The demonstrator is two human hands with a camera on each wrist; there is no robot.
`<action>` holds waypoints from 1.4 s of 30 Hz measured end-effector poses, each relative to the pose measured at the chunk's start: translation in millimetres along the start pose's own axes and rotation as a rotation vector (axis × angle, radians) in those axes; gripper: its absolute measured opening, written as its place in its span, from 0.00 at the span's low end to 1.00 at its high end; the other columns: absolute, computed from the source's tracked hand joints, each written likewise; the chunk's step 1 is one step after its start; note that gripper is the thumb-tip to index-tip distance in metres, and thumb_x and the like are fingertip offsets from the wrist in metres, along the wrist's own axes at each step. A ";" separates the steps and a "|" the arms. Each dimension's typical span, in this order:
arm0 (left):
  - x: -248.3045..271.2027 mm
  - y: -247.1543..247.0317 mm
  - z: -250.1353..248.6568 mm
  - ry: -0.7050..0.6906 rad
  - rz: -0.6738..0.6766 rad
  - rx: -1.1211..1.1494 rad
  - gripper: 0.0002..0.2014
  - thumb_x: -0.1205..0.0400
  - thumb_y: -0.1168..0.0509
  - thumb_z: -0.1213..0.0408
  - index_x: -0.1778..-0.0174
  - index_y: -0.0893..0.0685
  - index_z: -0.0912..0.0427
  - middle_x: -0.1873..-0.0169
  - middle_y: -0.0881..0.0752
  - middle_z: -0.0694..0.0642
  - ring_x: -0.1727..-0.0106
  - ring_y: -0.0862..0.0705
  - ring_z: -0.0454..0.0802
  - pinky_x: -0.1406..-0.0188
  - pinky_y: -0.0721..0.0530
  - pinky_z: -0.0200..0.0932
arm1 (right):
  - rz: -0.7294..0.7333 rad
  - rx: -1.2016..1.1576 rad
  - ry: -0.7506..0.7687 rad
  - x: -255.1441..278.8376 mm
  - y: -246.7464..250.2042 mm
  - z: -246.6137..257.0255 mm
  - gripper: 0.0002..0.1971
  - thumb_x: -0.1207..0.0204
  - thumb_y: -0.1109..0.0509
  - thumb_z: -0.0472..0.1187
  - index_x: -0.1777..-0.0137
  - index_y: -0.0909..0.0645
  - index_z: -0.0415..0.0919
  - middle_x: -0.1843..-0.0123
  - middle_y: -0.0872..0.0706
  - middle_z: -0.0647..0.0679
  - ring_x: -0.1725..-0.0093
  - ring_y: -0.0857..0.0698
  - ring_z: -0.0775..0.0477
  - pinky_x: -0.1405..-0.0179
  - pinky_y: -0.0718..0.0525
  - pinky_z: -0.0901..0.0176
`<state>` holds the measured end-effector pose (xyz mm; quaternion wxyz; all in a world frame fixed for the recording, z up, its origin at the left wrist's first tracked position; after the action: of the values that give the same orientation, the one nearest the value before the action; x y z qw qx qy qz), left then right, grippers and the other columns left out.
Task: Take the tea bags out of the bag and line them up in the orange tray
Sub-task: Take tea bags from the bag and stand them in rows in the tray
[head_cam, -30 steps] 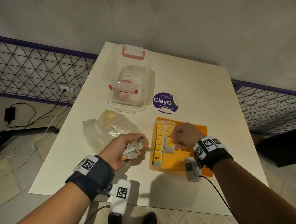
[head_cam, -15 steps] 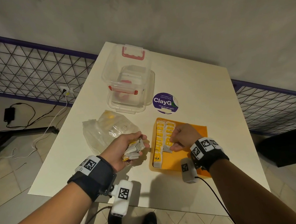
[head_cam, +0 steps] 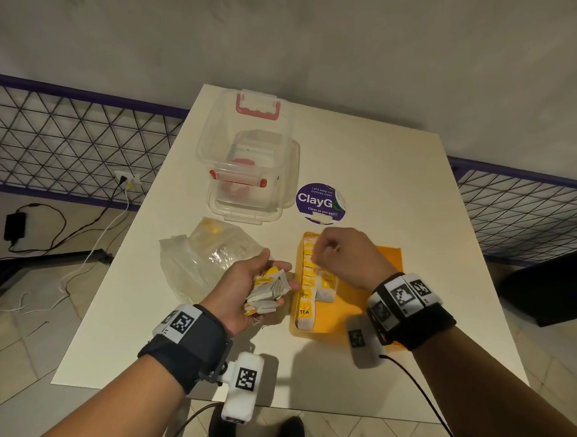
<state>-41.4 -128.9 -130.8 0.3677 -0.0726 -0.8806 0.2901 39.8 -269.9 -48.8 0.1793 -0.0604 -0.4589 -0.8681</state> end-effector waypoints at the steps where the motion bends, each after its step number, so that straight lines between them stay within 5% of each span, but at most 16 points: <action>1: -0.1 -3.2 -0.3 0.000 0.008 -0.002 0.24 0.13 0.45 0.45 0.41 0.16 0.61 0.48 0.11 0.70 0.75 0.18 0.54 0.82 0.27 0.37 | 0.056 -0.051 0.048 3.2 -8.1 10.2 0.02 0.24 0.26 0.39 0.56 0.12 0.43 0.57 0.11 0.53 0.57 0.15 0.54 0.53 0.15 0.55; 9: 0.9 -11.9 -2.8 -0.030 0.075 -0.049 0.25 0.14 0.44 0.43 0.38 0.14 0.59 0.56 0.15 0.66 0.75 0.18 0.54 0.81 0.27 0.38 | 0.208 -0.185 -0.003 10.7 -40.1 17.2 0.09 0.25 0.23 0.38 0.51 0.11 0.32 0.62 0.12 0.52 0.67 0.17 0.73 0.67 0.23 0.77; 13: 5.2 -18.1 -6.3 -0.049 0.129 -0.021 0.22 0.13 0.44 0.45 0.40 0.15 0.59 0.55 0.12 0.68 0.76 0.18 0.54 0.82 0.24 0.36 | 0.172 -0.303 -0.006 15.1 -38.1 20.2 0.07 0.24 0.25 0.32 0.52 0.13 0.26 0.60 0.11 0.32 0.70 0.18 0.74 0.70 0.25 0.80; 15: 7.4 -19.1 -6.1 -0.039 0.138 -0.012 0.20 0.14 0.42 0.46 0.45 0.13 0.58 0.55 0.11 0.66 0.76 0.18 0.53 0.84 0.24 0.35 | 0.145 -0.334 -0.014 15.0 -35.0 21.2 0.06 0.24 0.25 0.31 0.53 0.14 0.25 0.63 0.13 0.37 0.71 0.17 0.72 0.68 0.22 0.78; 18: 7.8 -15.3 -2.1 -0.021 0.126 -0.045 0.19 0.16 0.39 0.47 0.51 0.11 0.58 0.56 0.10 0.61 0.76 0.18 0.50 0.85 0.28 0.35 | 0.055 -0.327 -0.025 11.7 -25.3 18.0 0.04 0.25 0.23 0.34 0.57 0.13 0.33 0.66 0.13 0.45 0.73 0.14 0.54 0.65 0.17 0.61; 22: 5.3 -8.0 0.4 -0.037 0.082 -0.051 0.22 0.18 0.34 0.52 0.34 0.17 0.64 0.49 0.12 0.65 0.75 0.18 0.50 0.80 0.29 0.37 | -0.099 -0.324 -0.002 11.2 -11.4 13.4 0.04 0.26 0.24 0.35 0.61 0.15 0.41 0.66 0.13 0.46 0.69 0.10 0.43 0.69 0.18 0.55; 24: 5.9 -6.8 -0.5 -0.046 0.049 -0.008 0.25 0.16 0.36 0.57 0.27 0.24 0.70 0.49 0.13 0.67 0.76 0.18 0.50 0.84 0.26 0.35 | -0.134 -0.302 0.024 14.1 -9.3 15.0 0.04 0.25 0.25 0.35 0.59 0.16 0.43 0.62 0.13 0.50 0.68 0.09 0.49 0.66 0.14 0.53; 27: 4.7 -7.3 -3.1 -0.084 0.034 -0.019 0.25 0.17 0.35 0.57 0.29 0.23 0.71 0.51 0.14 0.66 0.77 0.19 0.49 0.85 0.26 0.35 | -0.099 -0.213 0.063 19.7 -15.3 18.1 0.03 0.24 0.26 0.35 0.56 0.14 0.43 0.60 0.12 0.53 0.68 0.14 0.60 0.66 0.18 0.67; 32: 4.9 -5.0 -12.8 -0.180 -0.050 -0.067 0.07 0.18 0.31 0.61 0.48 0.15 0.60 0.61 0.12 0.60 0.78 0.21 0.48 0.84 0.26 0.34 | -0.004 -0.311 0.063 28.2 -22.9 18.5 0.05 0.28 0.21 0.35 0.53 0.12 0.41 0.58 0.09 0.52 0.61 0.11 0.58 0.57 0.13 0.60; 35: 4.8 -3.0 -13.8 -0.216 -0.084 -0.111 0.07 0.18 0.31 0.62 0.48 0.14 0.61 0.65 0.12 0.57 0.77 0.21 0.48 0.84 0.25 0.35 | 0.006 -0.486 0.014 30.2 -19.3 18.2 0.07 0.24 0.23 0.36 0.49 0.13 0.32 0.57 0.10 0.44 0.65 0.10 0.58 0.58 0.12 0.55; 38: 3.7 -1.6 -13.6 -0.231 -0.115 -0.129 0.07 0.19 0.29 0.64 0.47 0.13 0.61 0.63 0.12 0.57 0.76 0.20 0.47 0.80 0.23 0.36 | -0.021 -0.320 -0.013 24.4 -18.0 11.4 0.10 0.26 0.21 0.41 0.47 0.13 0.40 0.54 0.11 0.48 0.60 0.12 0.55 0.55 0.12 0.55; 42: 1.9 -0.3 -15.3 -0.253 -0.143 -0.110 0.08 0.19 0.28 0.65 0.47 0.13 0.63 0.66 0.14 0.56 0.75 0.19 0.47 0.78 0.20 0.37 | -0.032 -0.250 -0.001 24.2 -19.3 13.4 0.05 0.28 0.20 0.40 0.56 0.14 0.46 0.60 0.13 0.53 0.64 0.14 0.53 0.61 0.16 0.60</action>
<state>-32.2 -121.6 -120.9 0.2689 0.0074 -0.9373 0.2214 9.4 -255.1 -49.6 0.1563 -0.0753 -0.3481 -0.9213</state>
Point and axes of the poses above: each hand's wrist, its own x-axis away from the middle knuckle, its own y-axis out of the back of the hand, z = x × y, the point moved 9 cm from there along -x, towards the middle knuckle
